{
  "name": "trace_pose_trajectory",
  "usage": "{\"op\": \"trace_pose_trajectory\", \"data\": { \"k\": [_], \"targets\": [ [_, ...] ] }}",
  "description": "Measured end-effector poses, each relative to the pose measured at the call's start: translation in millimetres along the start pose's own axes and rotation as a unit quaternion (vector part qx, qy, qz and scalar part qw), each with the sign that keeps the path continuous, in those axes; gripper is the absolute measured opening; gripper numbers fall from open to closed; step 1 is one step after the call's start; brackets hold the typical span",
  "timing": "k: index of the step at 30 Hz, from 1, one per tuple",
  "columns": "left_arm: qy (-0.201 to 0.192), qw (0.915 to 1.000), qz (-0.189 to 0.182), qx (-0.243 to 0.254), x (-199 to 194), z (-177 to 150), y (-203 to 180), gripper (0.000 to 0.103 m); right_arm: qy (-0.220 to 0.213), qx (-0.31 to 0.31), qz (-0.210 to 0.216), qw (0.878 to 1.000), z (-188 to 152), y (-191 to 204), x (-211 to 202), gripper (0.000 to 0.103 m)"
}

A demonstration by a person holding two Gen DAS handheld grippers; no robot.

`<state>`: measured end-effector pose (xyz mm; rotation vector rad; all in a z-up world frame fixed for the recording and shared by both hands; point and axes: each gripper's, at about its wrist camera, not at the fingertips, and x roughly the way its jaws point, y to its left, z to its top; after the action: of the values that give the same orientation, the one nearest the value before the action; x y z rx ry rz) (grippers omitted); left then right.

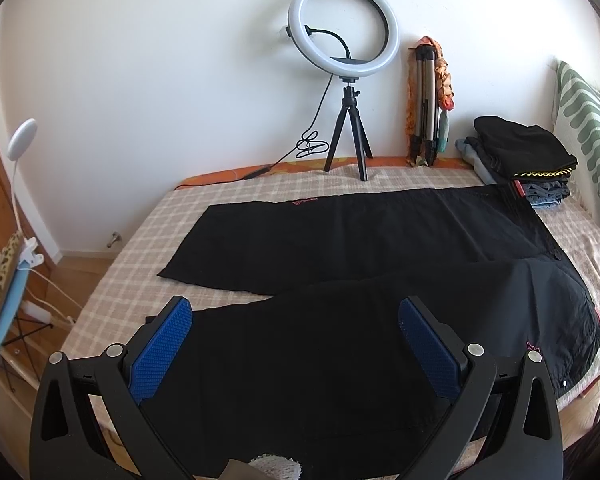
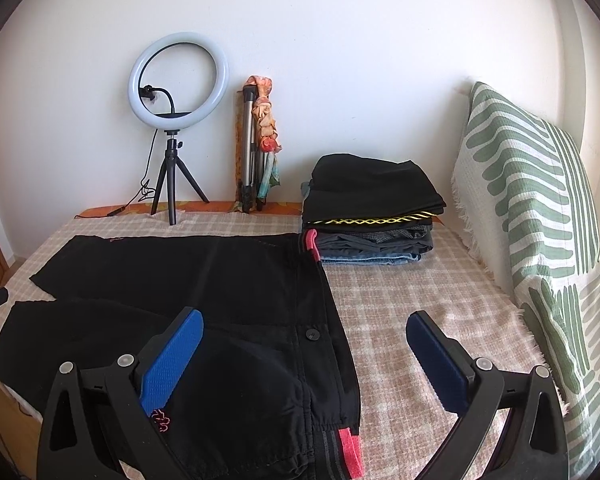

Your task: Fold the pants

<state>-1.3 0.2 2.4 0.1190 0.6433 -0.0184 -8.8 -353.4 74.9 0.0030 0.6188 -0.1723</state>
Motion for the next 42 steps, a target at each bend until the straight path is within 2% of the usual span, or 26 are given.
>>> {"op": "trace_pose_trajectory", "data": {
  "k": [42],
  "targets": [
    [0.002,1.0,0.001,-0.004,-0.1,-2.6,2.7,0.103,0.004,-0.001,0.001,1.0,-0.3,1.5,0.6,0.103]
  ]
}}
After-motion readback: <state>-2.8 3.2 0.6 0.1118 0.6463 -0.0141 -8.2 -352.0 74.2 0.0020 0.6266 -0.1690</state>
